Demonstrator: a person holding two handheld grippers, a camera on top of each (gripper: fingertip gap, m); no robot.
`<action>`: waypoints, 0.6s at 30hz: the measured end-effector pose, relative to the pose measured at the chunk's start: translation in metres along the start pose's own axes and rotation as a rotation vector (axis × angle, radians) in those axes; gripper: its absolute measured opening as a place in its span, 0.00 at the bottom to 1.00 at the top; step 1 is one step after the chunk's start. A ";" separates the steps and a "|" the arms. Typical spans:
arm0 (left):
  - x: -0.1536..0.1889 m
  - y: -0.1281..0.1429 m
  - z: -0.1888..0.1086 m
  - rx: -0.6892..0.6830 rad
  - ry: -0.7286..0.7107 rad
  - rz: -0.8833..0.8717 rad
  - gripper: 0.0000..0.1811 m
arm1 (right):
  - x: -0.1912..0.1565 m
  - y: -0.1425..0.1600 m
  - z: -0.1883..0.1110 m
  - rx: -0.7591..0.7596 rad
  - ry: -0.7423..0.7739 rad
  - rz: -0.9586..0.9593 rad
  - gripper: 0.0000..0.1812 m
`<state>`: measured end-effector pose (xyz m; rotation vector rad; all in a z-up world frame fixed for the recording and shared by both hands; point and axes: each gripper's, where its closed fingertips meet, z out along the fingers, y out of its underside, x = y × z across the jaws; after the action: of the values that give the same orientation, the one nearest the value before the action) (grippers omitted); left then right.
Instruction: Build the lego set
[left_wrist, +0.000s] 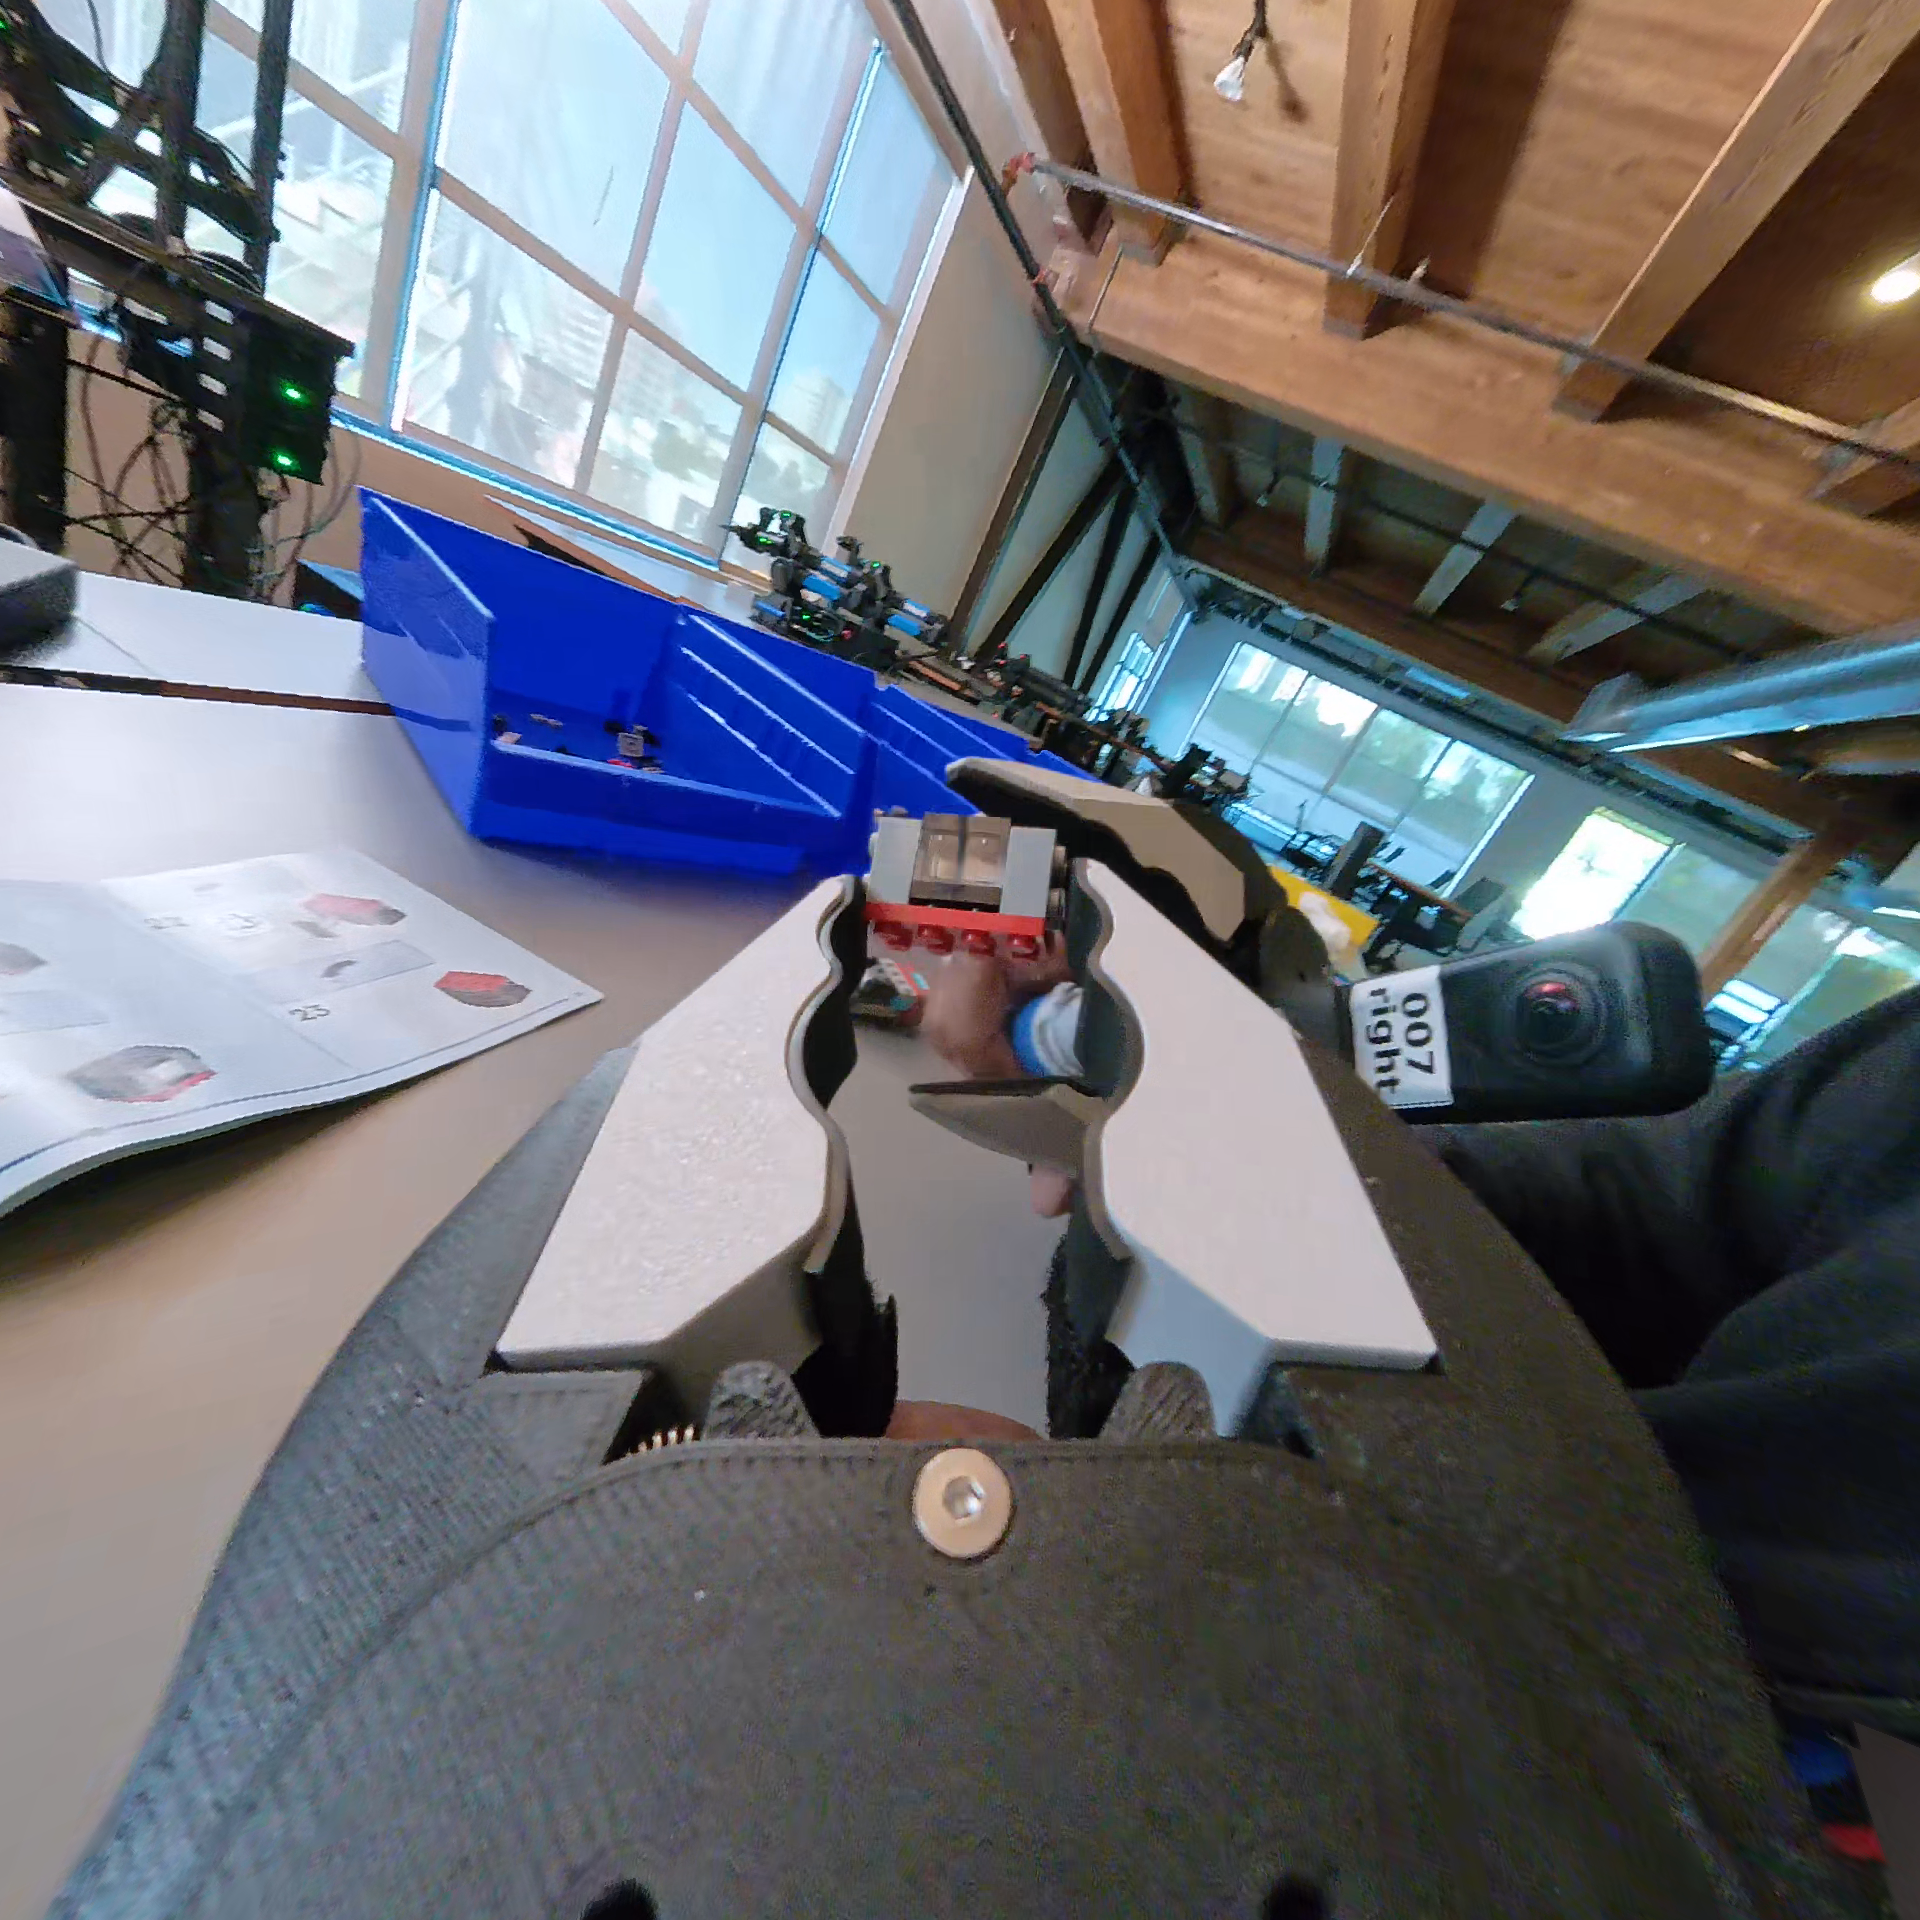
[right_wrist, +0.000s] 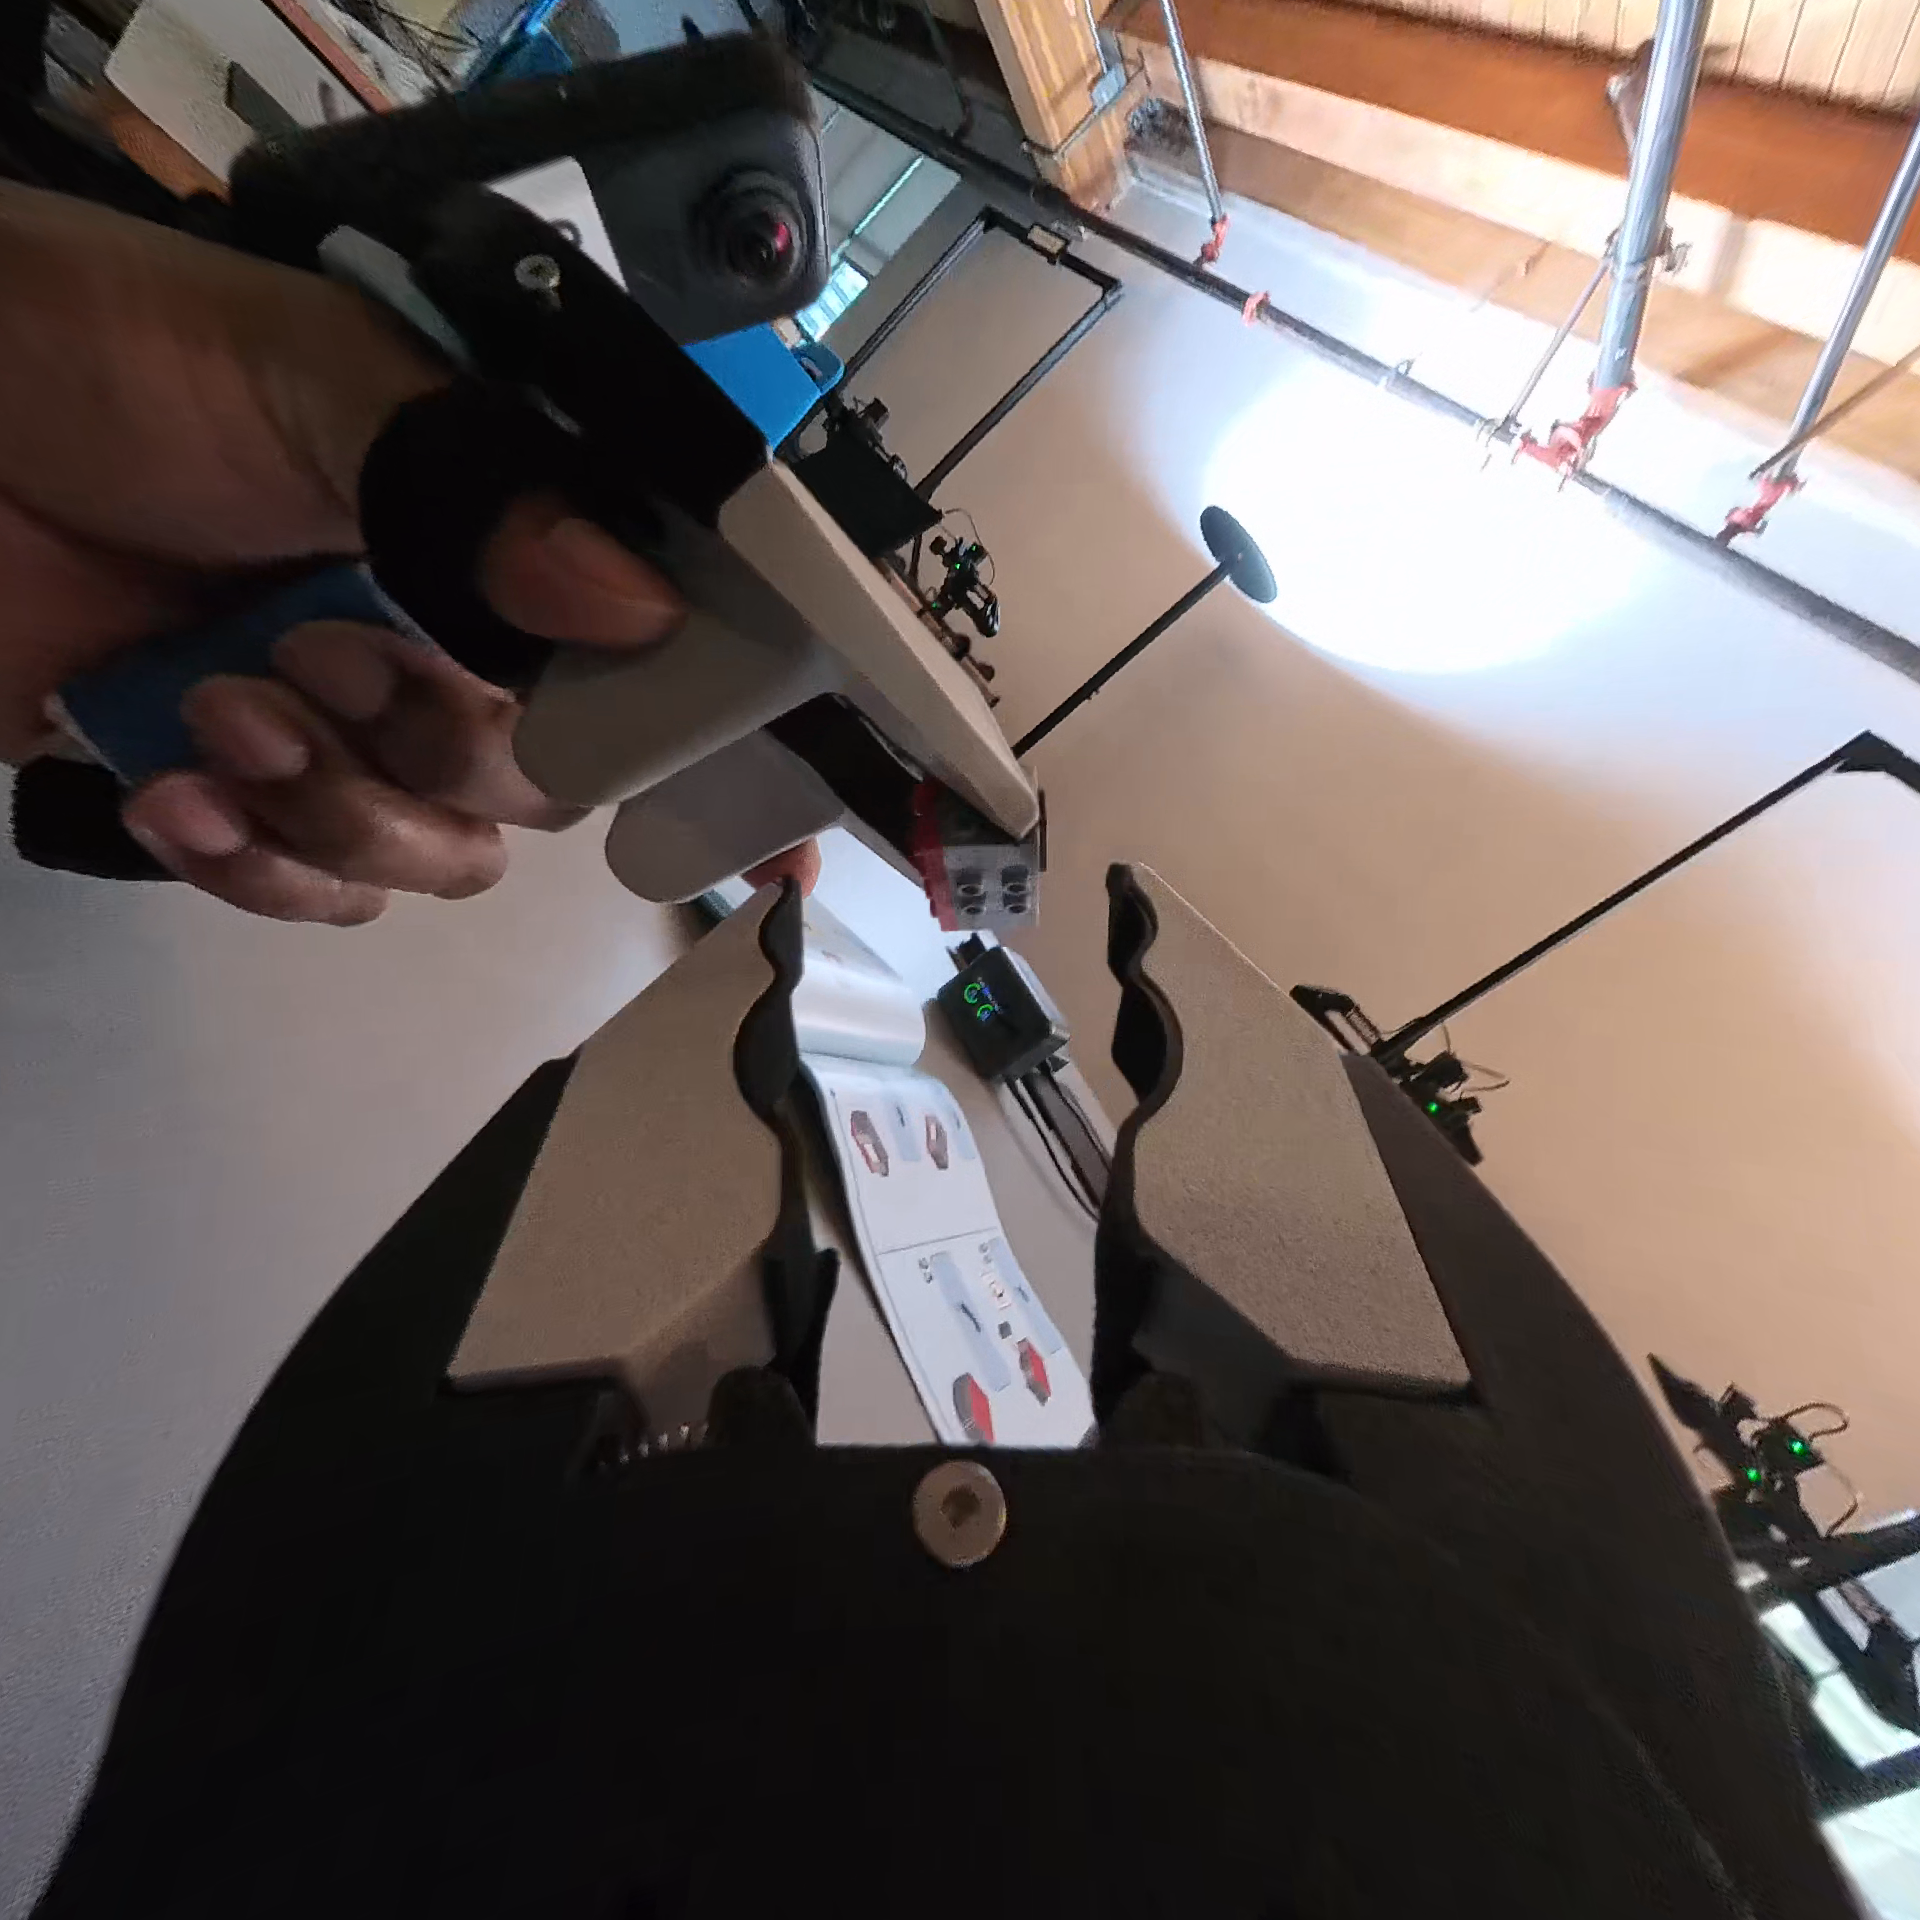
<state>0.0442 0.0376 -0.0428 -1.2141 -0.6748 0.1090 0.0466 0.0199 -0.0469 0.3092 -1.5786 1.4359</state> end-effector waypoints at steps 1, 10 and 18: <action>0.001 -0.001 -0.001 0.004 0.015 -0.014 0.21 | 0.001 -0.002 0.001 0.011 0.000 -0.011 0.33; 0.006 0.001 -0.003 -0.002 0.077 -0.075 0.21 | 0.004 -0.013 0.008 0.073 -0.010 -0.072 0.22; 0.004 0.002 -0.004 -0.009 0.075 -0.084 0.21 | 0.002 -0.013 0.011 0.075 0.014 -0.101 0.14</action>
<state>0.0502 0.0368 -0.0431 -1.1905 -0.6607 -0.0095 0.0503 0.0076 -0.0353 0.4172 -1.4793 1.4182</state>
